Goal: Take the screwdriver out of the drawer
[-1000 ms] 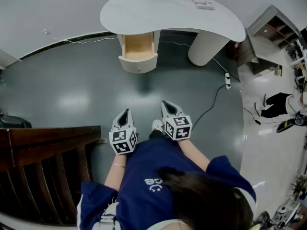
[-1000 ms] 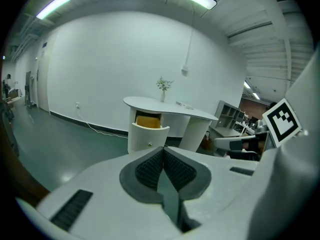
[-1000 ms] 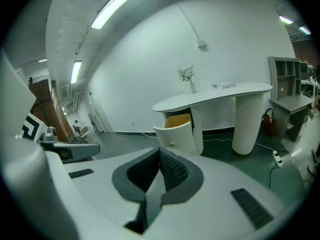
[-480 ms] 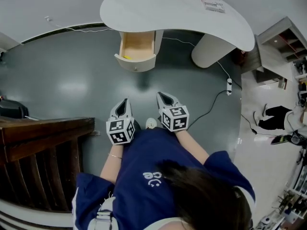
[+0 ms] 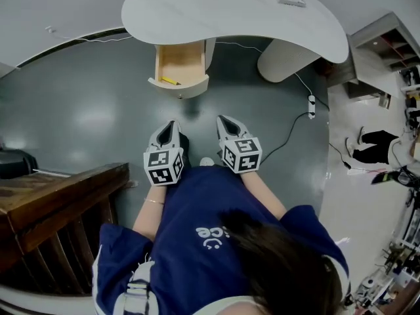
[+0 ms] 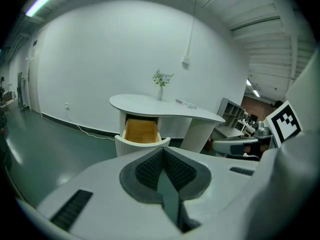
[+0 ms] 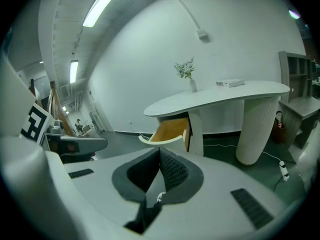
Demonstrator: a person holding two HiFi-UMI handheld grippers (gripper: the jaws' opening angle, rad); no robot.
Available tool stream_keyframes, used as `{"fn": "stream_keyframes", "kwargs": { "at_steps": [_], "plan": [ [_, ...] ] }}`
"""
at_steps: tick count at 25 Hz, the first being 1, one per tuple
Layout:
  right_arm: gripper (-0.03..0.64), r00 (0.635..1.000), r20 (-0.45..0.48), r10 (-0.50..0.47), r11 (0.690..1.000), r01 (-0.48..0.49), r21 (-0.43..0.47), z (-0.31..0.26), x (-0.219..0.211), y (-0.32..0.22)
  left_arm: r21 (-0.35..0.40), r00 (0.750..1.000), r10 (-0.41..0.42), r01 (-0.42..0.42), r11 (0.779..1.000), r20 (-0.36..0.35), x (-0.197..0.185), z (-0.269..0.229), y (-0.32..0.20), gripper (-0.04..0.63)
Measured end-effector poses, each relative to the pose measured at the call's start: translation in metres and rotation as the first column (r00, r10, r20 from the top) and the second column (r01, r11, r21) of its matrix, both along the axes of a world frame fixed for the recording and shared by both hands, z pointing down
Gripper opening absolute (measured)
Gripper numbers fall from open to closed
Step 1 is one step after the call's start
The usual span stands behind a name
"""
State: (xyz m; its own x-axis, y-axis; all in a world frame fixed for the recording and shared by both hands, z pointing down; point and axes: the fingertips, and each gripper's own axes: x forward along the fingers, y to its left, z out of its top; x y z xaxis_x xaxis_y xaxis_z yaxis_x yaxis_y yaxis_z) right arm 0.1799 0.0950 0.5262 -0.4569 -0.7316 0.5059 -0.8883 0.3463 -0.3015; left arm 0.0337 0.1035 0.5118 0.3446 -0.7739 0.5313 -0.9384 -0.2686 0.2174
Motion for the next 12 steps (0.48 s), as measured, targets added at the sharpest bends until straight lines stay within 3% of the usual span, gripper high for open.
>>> {"fn": "stream_keyframes", "kwargs": {
  "at_steps": [12],
  "plan": [
    [0.008, 0.998, -0.046, 0.051, 0.998, -0.053, -0.042, 0.003, -0.057, -0.112, -0.022, 0.998, 0.063, -0.063, 0.998, -0.025, -0.069, 0.012, -0.141, 0.005]
  ]
}}
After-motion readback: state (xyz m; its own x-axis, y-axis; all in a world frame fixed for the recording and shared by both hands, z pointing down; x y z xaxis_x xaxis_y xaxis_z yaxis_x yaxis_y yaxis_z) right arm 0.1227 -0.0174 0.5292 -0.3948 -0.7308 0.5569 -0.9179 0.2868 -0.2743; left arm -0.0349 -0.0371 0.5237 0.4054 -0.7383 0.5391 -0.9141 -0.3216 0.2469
